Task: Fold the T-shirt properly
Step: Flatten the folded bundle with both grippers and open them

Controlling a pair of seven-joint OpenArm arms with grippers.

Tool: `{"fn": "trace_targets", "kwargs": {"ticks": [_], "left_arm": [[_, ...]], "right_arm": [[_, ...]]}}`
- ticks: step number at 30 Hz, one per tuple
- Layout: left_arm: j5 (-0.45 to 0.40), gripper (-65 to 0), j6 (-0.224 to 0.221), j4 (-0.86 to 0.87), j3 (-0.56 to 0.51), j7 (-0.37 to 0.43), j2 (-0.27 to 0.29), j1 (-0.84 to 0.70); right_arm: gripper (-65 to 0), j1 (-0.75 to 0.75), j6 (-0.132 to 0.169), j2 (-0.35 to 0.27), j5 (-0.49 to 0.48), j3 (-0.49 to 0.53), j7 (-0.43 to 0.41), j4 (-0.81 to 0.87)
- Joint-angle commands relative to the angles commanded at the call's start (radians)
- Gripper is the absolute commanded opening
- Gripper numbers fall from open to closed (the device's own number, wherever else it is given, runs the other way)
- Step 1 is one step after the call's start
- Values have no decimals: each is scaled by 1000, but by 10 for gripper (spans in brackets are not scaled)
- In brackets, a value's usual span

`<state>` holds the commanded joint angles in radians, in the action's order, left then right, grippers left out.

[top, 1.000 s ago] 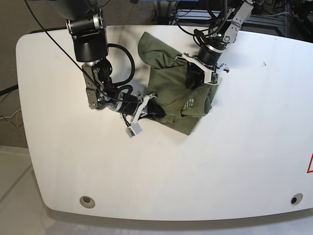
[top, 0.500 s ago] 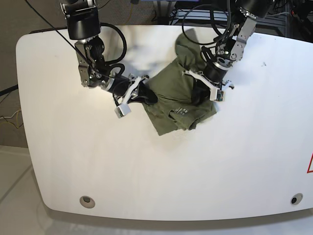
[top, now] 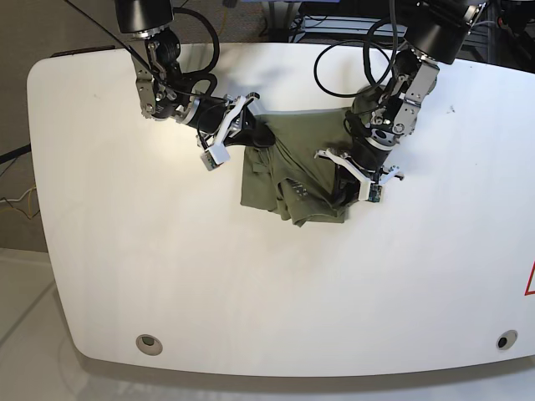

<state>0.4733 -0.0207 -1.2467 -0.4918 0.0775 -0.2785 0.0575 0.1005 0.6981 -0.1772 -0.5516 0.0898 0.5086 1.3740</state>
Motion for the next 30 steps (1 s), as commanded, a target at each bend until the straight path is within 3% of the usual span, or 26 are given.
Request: {"fn": "trace_targets", "kwargs": {"ticks": [13, 18, 30], "left_arm": [[0, -572, 0, -69, -20, 0, -8, 0], [0, -572, 0, -143, -18, 2, -52, -60], [0, -572, 0, -351, 38, -3, -95, -121]], "right_arm": [[-637, 40, 0, -6, 3, -12, 0, 35], [-637, 46, 0, -8, 3, -12, -25, 51], [-637, 28, 0, -9, 3, -49, -44, 178]]}}
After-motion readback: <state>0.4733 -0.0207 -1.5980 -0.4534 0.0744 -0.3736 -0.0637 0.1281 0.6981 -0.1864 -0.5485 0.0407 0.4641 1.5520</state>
